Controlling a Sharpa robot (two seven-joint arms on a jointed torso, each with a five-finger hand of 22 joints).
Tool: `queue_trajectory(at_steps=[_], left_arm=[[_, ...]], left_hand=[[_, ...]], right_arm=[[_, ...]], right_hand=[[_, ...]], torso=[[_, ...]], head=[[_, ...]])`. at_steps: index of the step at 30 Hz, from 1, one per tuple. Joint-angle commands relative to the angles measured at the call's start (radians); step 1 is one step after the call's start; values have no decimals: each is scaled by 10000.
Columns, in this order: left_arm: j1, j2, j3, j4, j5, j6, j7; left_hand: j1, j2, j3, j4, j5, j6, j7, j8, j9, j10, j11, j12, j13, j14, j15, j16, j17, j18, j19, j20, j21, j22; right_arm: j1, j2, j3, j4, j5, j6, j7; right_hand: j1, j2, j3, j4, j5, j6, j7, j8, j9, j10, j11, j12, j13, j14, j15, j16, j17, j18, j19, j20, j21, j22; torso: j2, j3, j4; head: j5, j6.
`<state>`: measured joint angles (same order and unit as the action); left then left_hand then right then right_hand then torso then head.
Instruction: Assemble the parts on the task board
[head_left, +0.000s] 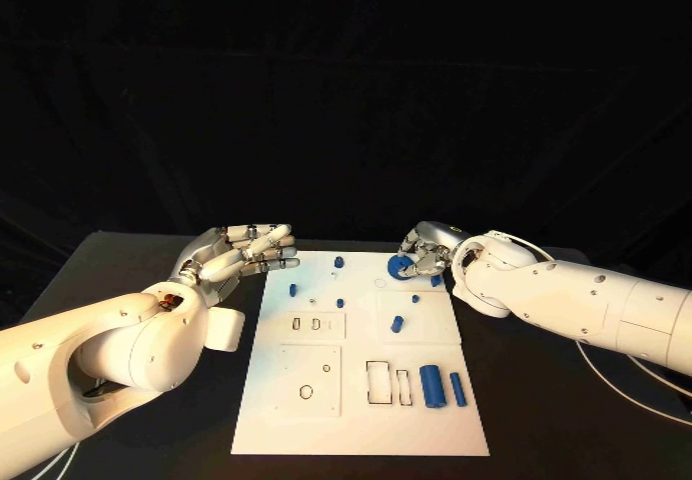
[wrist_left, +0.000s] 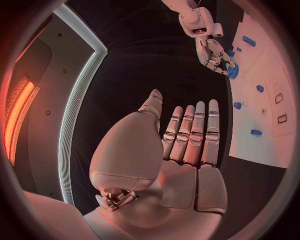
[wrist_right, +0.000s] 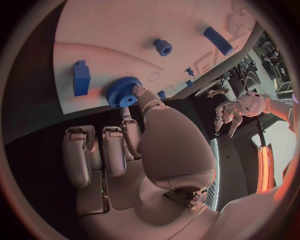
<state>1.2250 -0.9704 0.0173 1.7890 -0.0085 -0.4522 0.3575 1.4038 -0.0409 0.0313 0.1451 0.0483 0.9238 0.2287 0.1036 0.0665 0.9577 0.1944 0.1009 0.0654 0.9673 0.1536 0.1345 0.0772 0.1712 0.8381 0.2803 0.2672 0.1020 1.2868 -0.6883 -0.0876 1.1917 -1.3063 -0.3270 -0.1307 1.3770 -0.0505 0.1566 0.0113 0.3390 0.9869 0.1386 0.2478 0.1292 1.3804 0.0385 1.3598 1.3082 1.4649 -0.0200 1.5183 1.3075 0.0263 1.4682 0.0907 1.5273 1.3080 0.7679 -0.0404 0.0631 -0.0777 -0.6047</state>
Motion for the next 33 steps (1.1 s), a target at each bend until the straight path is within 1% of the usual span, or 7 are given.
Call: queue_trajectory(at_steps=[1, 7, 13, 17, 19, 23, 33], left_arm=[[13, 13, 9, 9, -22, 177, 38], [13, 11, 9, 11, -22, 183, 23], [13, 30, 9, 14, -22, 200, 7], [13, 46, 9, 13, -22, 201, 2], [13, 51, 9, 10, -22, 199, 2], [13, 68, 9, 5, -22, 202, 3], [13, 112, 9, -20, -22, 231, -30]], left_hand=[[26, 67, -30, -54, 26, -34, 34, -50, -5, -53, -28, -50, -4, 48, 48, -37, -14, 116, -18, 11, -10, -12], [31, 72, -31, -60, 26, -34, 34, -54, -5, -55, -28, -54, -4, 50, 49, -41, -14, 116, -19, 12, -11, -13], [35, 74, -32, -65, 26, -39, 34, -59, -5, -60, -27, -60, -5, 47, 50, -46, -15, 116, -21, 13, -12, -15], [35, 74, -32, -65, 26, -39, 34, -59, -5, -60, -27, -60, -5, 47, 50, -46, -15, 116, -21, 13, -12, -15], [35, 74, -32, -65, 26, -39, 34, -59, -5, -60, -27, -60, -5, 47, 50, -46, -15, 116, -21, 13, -12, -15], [35, 74, -32, -65, 26, -39, 34, -59, -5, -60, -27, -60, -5, 47, 50, -46, -15, 116, -21, 13, -12, -15], [42, 79, -36, -77, 26, -45, 34, -71, -6, -73, -24, -73, -6, 40, 53, -61, -17, 115, -27, 15, -16, -20]], right_arm=[[1, -31, 3, 239, -383, -834, 280], [47, 29, 8, 948, -899, -1101, 136], [70, 516, 9, 1080, -1518, -1323, -159], [73, 933, 8, 977, -1842, -1465, -349], [69, 1156, 1, 866, -1918, -1457, -394], [34, 1529, -26, 640, -1986, -1375, -438], [-202, 2197, -110, 85, -2021, -1094, -491]], right_hand=[[-17, 127, 78, 2, 81, 273, -189, 105, 103, 97, -4, 51, 281, 820, -92, 43, 1543, -106, 606, -76, 37, 2085], [-81, 76, 145, 12, 92, 290, -192, 96, 104, 107, -8, 60, 294, 822, -97, 49, 1554, -118, 637, -85, 66, 2127], [-109, 49, 222, 8, 120, 312, -201, 87, 105, 123, -17, 73, 312, 823, -103, 53, 1563, -124, 652, -92, 81, 2148], [-91, 12, 377, -39, 125, 350, -214, 73, 107, 147, -31, 94, 343, 823, -116, 55, 1566, -132, 675, -105, 103, 2180], [-97, -9, 418, -50, 112, 353, -213, 64, 105, 152, -31, 97, 349, 824, -118, 56, 1569, -134, 679, -107, 106, 2186], [-144, -55, 489, -49, 82, 345, -203, 36, 99, 143, -25, 83, 340, 823, -117, 56, 1568, -137, 687, -110, 114, 2198], [-293, -147, 640, -16, 3, 317, -179, -40, 81, 139, -3, 71, 338, 821, -101, 54, 1564, -135, 681, -104, 107, 2194]], torso=[[-6, -6, 0], [-4, -5, -7], [-6, -13, 33], [-2, -17, 45], [5, -15, 25], [9, -17, 28], [3, -1, 13]], head=[[13, 33], [71, 75], [66, 79], [76, 75], [111, 82], [116, 66], [172, 15]])
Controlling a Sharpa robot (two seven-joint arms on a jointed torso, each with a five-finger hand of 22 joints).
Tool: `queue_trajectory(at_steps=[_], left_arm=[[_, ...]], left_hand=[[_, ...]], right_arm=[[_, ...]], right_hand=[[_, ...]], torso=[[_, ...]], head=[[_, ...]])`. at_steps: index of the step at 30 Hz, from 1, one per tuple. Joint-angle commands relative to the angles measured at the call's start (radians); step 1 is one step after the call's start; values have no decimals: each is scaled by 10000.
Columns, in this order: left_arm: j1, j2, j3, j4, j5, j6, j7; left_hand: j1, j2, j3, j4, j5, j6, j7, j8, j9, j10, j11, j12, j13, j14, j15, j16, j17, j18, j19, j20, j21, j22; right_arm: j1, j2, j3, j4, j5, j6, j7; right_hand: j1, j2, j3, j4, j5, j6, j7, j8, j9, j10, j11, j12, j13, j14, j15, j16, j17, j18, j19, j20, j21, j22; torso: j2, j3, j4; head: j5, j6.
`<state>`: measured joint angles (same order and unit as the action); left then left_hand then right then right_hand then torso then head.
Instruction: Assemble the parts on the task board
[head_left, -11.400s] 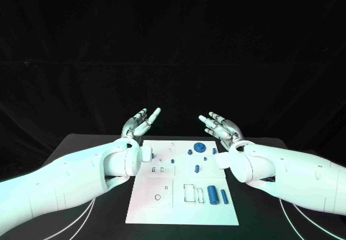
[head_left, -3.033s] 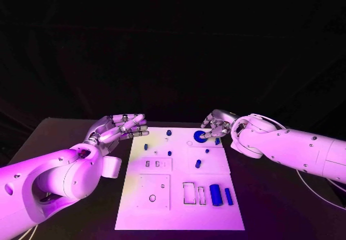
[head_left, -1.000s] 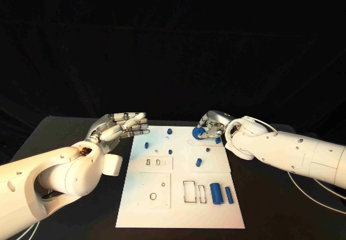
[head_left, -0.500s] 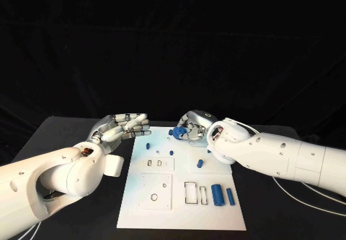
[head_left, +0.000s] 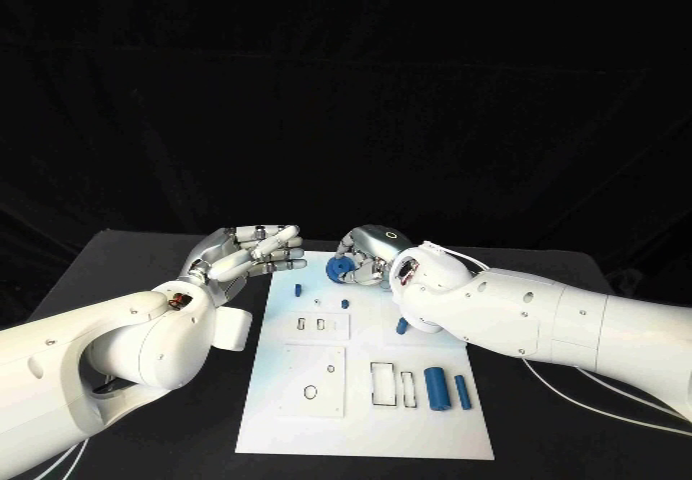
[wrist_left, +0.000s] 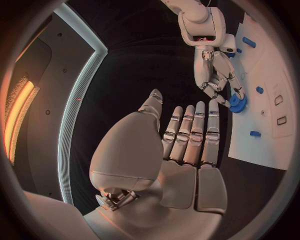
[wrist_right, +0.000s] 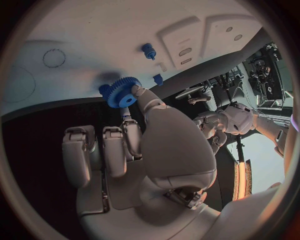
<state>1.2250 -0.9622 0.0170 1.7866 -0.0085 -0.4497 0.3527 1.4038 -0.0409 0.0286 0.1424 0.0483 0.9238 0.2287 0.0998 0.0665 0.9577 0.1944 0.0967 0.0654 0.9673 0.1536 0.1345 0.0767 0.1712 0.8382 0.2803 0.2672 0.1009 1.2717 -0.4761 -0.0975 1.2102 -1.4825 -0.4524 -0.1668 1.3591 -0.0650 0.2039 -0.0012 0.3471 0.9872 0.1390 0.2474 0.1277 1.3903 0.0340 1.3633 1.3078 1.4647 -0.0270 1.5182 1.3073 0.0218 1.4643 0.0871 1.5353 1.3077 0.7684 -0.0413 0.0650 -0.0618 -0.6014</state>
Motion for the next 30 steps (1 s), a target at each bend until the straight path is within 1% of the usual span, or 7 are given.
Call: queue_trajectory(at_steps=[1, 14, 18, 21, 23, 25, 30], left_arm=[[13, 33, 12, 2, -22, 209, 13], [13, 49, 12, -7, -22, 212, 4], [14, 52, 12, -8, -22, 209, -1], [14, 51, 12, -11, -22, 205, -6], [14, 49, 12, -12, -22, 204, -8], [14, 47, 12, -12, -22, 204, -10], [14, 46, 12, -14, -22, 199, -20]], left_hand=[[42, 79, -8, -49, 26, -45, 34, -33, -6, -73, -24, -31, -6, 40, 53, -61, -12, 116, -27, 15, -16, -9], [47, 77, -14, -58, 26, -50, 35, -41, -6, -82, -22, -41, -7, 36, 55, -71, -14, 115, -32, 17, -19, -12], [47, 77, -14, -58, 26, -50, 35, -41, -6, -82, -22, -41, -7, 36, 55, -71, -14, 115, -32, 17, -19, -12], [47, 76, -16, -61, 26, -52, 36, -44, -6, -85, -21, -44, -7, 35, 56, -74, -14, 115, -33, 17, -20, -14], [47, 75, -18, -62, 26, -53, 37, -46, -6, -87, -21, -46, -8, 34, 57, -77, -15, 115, -34, 18, -21, -14], [47, 75, -18, -62, 26, -53, 37, -46, -6, -87, -21, -46, -8, 34, 57, -77, -15, 115, -34, 18, -21, -14], [47, 74, -23, -66, 26, -58, 39, -53, -7, -93, -18, -53, -8, 30, 59, -84, -16, 114, -39, 19, -24, -17]], right_arm=[[-74, 111, -15, -142, -261, 184, -135], [-173, 293, -52, -368, -280, 453, -193], [-178, 339, -56, -458, -264, 387, -238], [-179, 352, -57, -505, -226, 358, -259], [-179, 355, -58, -524, -173, 381, -252], [-179, 356, -58, -530, -122, 442, -238], [-179, 349, -59, -526, 43, 694, -180]], right_hand=[[-138, -15, 182, 116, -89, 312, -181, -44, 94, 44, 44, 40, 349, 822, -29, 54, 1562, -89, 718, -66, 25, 2195], [-390, -199, 294, 187, -293, 215, -128, -185, 58, -50, 90, -68, 248, 815, 6, 43, 1540, -81, 694, -40, 2, 2171], [-643, -395, 290, 299, -898, -522, 126, -722, -136, -296, 307, -330, -11, 811, 177, 38, 1532, -60, 630, 73, -63, 2098], [-880, -556, 92, 454, -1013, -1125, 299, -1131, -290, -465, 468, -486, -174, 817, 314, 56, 1571, -50, 600, 193, -95, 2066], [-1047, -625, -106, 614, -1073, -1256, 361, -1243, -333, -506, 540, -507, -203, 823, 384, 72, 1605, -48, 594, 266, -103, 2061], [-1217, -641, -336, 817, -1033, -1233, 383, -1270, -341, -513, 572, -492, -195, 830, 423, 91, 1644, -49, 602, 322, -97, 2073], [-1460, -500, -680, 1226, -742, -931, 339, -1189, -304, -481, 547, -411, -127, 837, 419, 114, 1689, -47, 605, 363, -99, 2082]], torso=[[3, 10, -8], [1, 15, -27], [1, 16, -20], [0, 16, -13], [-1, 12, -19], [-1, 12, -22], [1, 13, -26]], head=[[18, -21], [33, -42], [28, -34], [22, -33], [19, -23], [25, -24], [31, -27]])
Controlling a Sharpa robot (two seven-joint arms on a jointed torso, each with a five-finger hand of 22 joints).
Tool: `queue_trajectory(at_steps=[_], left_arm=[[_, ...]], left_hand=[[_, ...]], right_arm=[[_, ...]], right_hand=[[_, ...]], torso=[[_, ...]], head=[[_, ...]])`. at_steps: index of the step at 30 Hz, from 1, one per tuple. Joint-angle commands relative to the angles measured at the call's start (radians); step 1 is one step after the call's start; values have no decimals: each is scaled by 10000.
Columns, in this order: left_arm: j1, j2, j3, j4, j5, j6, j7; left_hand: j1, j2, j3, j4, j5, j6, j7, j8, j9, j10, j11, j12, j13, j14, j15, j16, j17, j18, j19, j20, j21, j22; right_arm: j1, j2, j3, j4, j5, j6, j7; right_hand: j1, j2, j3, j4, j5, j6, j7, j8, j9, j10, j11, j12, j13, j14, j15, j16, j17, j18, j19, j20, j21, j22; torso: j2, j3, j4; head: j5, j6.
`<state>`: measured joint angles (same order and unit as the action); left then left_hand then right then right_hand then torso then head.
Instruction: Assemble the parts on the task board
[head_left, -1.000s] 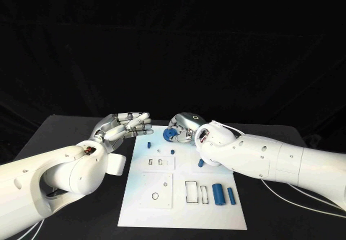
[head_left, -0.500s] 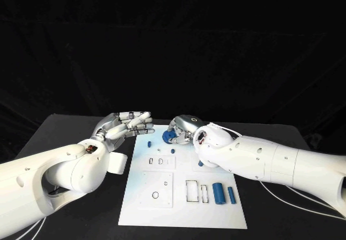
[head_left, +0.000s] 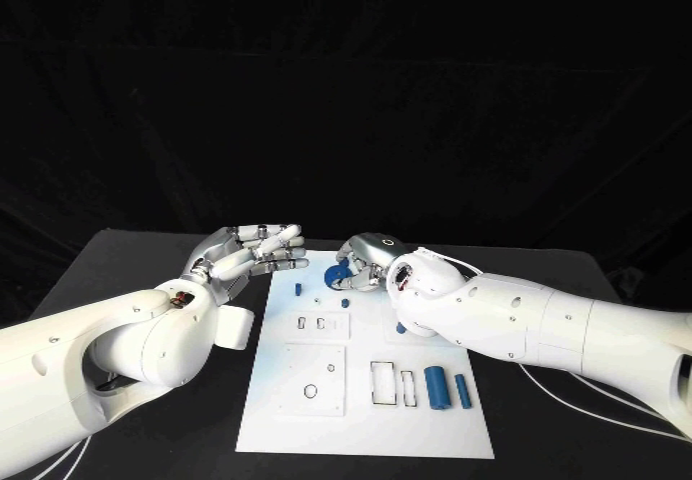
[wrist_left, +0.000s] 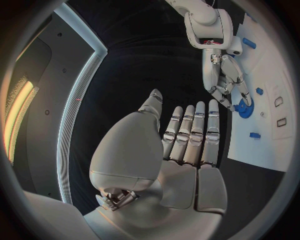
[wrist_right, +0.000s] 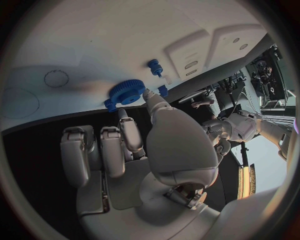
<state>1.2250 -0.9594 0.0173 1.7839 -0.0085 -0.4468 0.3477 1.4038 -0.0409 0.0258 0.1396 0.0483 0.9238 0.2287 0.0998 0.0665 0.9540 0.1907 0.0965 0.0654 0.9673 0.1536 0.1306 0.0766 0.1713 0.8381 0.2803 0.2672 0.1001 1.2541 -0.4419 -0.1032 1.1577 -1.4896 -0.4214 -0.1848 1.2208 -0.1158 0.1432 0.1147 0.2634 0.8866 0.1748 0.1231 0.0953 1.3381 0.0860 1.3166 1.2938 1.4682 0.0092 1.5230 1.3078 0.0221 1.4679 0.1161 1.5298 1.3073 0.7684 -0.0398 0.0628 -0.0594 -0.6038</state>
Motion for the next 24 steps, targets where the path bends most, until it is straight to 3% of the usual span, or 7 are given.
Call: queue_trajectory(at_steps=[1, 8, 12, 16, 19, 21, 24], left_arm=[[14, 17, 9, 14, -22, 168, 28], [14, 5, 9, 17, -22, 152, 13], [14, -4, 9, 8, -22, 163, 13], [14, -51, 9, -12, -22, 160, 17], [14, -86, 9, -24, -22, 167, 18], [14, -106, 9, -36, -22, 175, 17], [14, -128, 9, -57, -22, 192, 16]], left_hand=[[47, 74, 4, -39, 26, -59, 40, -54, -7, -57, 19, -52, -8, 29, 59, -47, -15, 113, -40, 19, -24, -9], [45, 73, -1, -42, 25, -65, 44, -61, -7, -65, 22, -60, -9, 25, 61, -55, -16, 111, -46, 22, -28, -13], [45, 73, -1, -42, 25, -65, 44, -61, -7, -65, 22, -60, -9, 25, 61, -55, -16, 111, -46, 22, -28, -13], [45, 73, -1, -42, 25, -65, 44, -61, -7, -65, 22, -60, -9, 25, 61, -55, -16, 111, -46, 22, -28, -13], [44, 75, -6, -45, 25, -69, 47, -69, -7, -72, 25, -67, -9, 21, 64, -63, -17, 110, -53, 24, -32, -16], [44, 75, -6, -45, 25, -69, 47, -69, -7, -72, 25, -67, -9, 21, 64, -63, -17, 110, -53, 24, -32, -16], [44, 75, -6, -45, 25, -69, 47, -69, -7, -72, 25, -67, -9, 21, 64, -63, -17, 110, -53, 24, -32, -16]], right_arm=[[-3, 1, -2, 0, 151, 427, 10], [-3, -110, -3, 23, 353, 425, 34], [-1, -504, 5, 393, 698, -615, 420], [62, -1239, 59, 1180, 1237, -1475, 985], [216, -1933, 96, 1816, 1658, -1476, 1301], [327, -2396, 110, 2127, 1967, -1308, 1498], [455, -3145, 122, 2417, 2832, -721, 2111]], right_hand=[[-87, 29, -101, 106, 159, 112, -28, 61, 23, 41, 19, 62, 18, 801, 51, 64, 1681, -48, 565, 69, -49, 2081], [-133, 186, -214, 318, 453, 371, -101, 129, 51, 92, -43, 131, 84, 800, 3, 67, 1686, -51, 576, 34, -42, 2099], [20, 234, -207, 301, 680, 399, -119, 95, 36, 214, -69, 261, 220, 805, -25, 75, 1705, -62, 606, 5, -15, 2135], [233, 204, -195, 199, 761, 325, -98, 12, 2, 217, -60, 265, 224, 802, -24, 70, 1694, -63, 609, -5, -15, 2140], [289, 168, -216, 171, 719, 301, -88, -19, -11, 169, -48, 216, 174, 784, -16, 38, 1625, -39, 543, -2, -82, 2065], [345, 147, -227, 144, 665, 307, -84, -30, -15, 144, -46, 191, 149, 779, -12, 30, 1610, -31, 523, 1, -104, 2042], [581, 116, -223, 26, 535, 368, -91, -35, -16, 54, -51, 97, 59, 748, -15, -24, 1506, 23, 373, 3, -260, 1874]], torso=[[1, -3, -7], [1, -3, -1], [-3, 6, 5], [-6, 14, -63], [-14, 30, -98], [-22, 50, -155], [-38, 71, -234]], head=[[9, -4], [-2, -1], [-14, 29], [5, 45], [-24, 63], [-55, 99], [-60, 128]])
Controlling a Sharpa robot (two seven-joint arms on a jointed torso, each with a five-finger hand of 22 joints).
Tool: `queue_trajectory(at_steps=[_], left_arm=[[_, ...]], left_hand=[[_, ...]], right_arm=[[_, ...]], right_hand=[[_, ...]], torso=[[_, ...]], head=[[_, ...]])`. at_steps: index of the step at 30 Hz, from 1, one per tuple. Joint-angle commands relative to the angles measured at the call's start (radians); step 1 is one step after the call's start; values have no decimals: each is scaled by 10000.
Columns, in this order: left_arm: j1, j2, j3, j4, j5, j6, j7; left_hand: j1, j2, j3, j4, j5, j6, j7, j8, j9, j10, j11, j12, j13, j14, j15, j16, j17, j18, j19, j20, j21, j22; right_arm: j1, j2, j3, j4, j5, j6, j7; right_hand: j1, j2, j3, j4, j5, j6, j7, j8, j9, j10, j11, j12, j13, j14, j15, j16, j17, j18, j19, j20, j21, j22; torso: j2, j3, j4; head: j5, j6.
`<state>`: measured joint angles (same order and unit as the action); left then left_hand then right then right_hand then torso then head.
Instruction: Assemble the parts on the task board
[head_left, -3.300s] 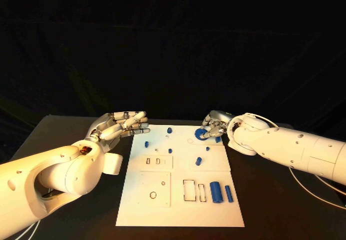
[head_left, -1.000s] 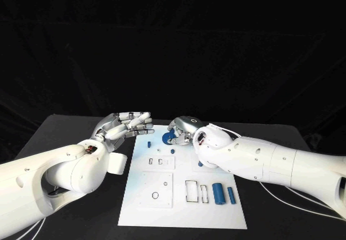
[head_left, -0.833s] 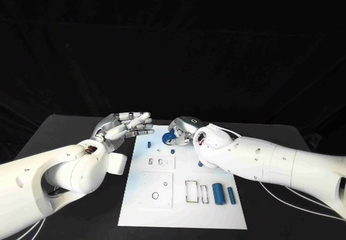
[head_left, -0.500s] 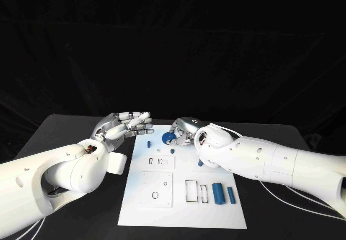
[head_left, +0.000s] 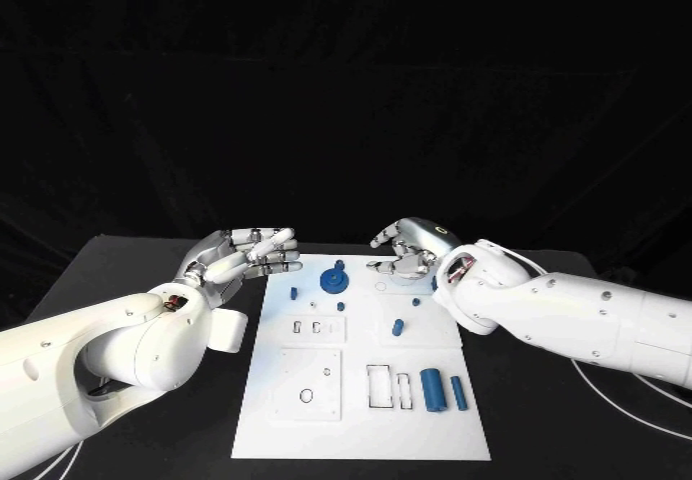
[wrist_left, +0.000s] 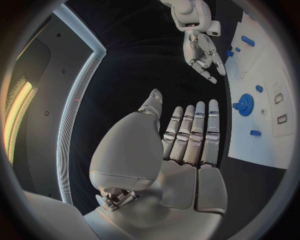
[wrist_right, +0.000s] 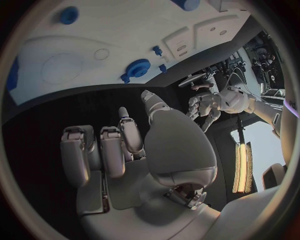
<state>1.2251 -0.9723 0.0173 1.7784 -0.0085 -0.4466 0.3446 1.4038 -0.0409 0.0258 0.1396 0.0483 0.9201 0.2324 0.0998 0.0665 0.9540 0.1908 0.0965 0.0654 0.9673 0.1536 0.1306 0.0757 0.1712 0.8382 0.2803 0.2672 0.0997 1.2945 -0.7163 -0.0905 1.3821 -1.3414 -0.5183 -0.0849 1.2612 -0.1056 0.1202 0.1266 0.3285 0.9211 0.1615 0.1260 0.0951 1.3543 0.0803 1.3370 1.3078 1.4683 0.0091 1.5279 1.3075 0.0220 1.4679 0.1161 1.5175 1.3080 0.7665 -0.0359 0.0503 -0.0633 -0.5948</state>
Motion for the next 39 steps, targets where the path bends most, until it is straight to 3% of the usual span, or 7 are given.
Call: queue_trajectory(at_steps=[1, 8, 13, 18, 23, 27, 39], left_arm=[[13, -4, 9, -10, -22, 200, 46], [12, -6, 8, -88, -22, 275, 68], [11, -4, 8, -157, -22, 318, 81], [10, 3, 7, -213, -22, 346, 82], [9, 17, 6, -261, -22, 374, 86], [9, 15, 6, -286, -22, 384, 80], [9, 2, 6, -303, -22, 430, 85]], left_hand=[[44, 75, -7, -45, 25, -32, 11, -69, -8, -72, 25, -68, -9, 21, 64, -64, -9, 111, -53, 24, -32, -13], [44, 72, -13, -51, 25, -36, 9, -75, -8, -76, 26, -73, -9, 20, 66, -70, -9, 110, -59, 26, -36, -16], [46, 67, -17, -55, 25, -38, 7, -78, -8, -78, 27, -76, -9, 20, 67, -73, -10, 110, -61, 27, -37, -18], [46, 67, -17, -55, 25, -38, 7, -78, -8, -78, 27, -76, -9, 20, 67, -73, -10, 110, -61, 27, -37, -18], [46, 67, -17, -55, 25, -38, 7, -78, -8, -78, 27, -76, -9, 20, 67, -73, -10, 110, -61, 27, -37, -18], [46, 67, -17, -55, 25, -38, 7, -78, -8, -78, 27, -76, -9, 20, 67, -73, -10, 110, -61, 27, -37, -18], [54, 67, -19, -65, 26, -39, 2, -83, -7, -80, 26, -81, -8, 21, 67, -78, -10, 110, -65, 28, -40, -21]], right_arm=[[75, -628, -4, 223, 1744, 448, 1363], [93, -1630, 0, 234, 3136, 1463, 2274], [-8, -1868, 0, -285, 3140, 1876, 2475], [-206, -1701, -1, -931, 3127, 2109, 2518], [-442, -1485, -1, -1352, 3086, 2232, 2466], [-580, -1373, 0, -1561, 3034, 2260, 2399], [-733, -1159, 0, -1857, 2952, 2304, 2284]], right_hand=[[334, 8, 24, -168, -251, -13, 55, -100, -29, -268, 13, -270, -245, 693, -11, -168, 1316, 99, 163, 5, -357, 1631], [997, -153, 64, -603, -369, -80, 74, -193, -64, -505, 28, -493, -460, 676, 1, -217, 1260, 198, -125, 16, -681, 1317], [1146, -148, 86, -713, -260, 88, 52, -128, -37, -477, 7, -469, -437, 702, -12, -177, 1354, 195, -116, 10, -686, 1328], [1269, -126, 128, -798, -245, 112, 48, -133, -40, -399, -1, -396, -366, 748, -20, -94, 1527, 169, -41, 2, -614, 1412], [1294, -123, 137, -817, -247, 112, 49, -138, -42, -396, -1, -394, -365, 753, -21, -86, 1543, 169, -38, 1, -613, 1415], [1296, -127, 135, -821, -247, 108, 50, -142, -44, -400, 0, -399, -370, 755, -21, -81, 1554, 169, -40, 0, -616, 1413], [1264, -117, 123, -812, -225, 88, 61, -164, -54, -372, 11, -368, -341, 760, -14, -73, 1570, 163, -19, 0, -600, 1434]], torso=[[-20, 43, -146], [3, 134, -263], [10, 191, -323], [22, 212, -300], [19, 205, -274], [29, 225, -266], [27, 210, -269]], head=[[-19, 49], [-5, 43], [52, -5], [58, -54], [89, -128], [113, -115], [126, -120]])
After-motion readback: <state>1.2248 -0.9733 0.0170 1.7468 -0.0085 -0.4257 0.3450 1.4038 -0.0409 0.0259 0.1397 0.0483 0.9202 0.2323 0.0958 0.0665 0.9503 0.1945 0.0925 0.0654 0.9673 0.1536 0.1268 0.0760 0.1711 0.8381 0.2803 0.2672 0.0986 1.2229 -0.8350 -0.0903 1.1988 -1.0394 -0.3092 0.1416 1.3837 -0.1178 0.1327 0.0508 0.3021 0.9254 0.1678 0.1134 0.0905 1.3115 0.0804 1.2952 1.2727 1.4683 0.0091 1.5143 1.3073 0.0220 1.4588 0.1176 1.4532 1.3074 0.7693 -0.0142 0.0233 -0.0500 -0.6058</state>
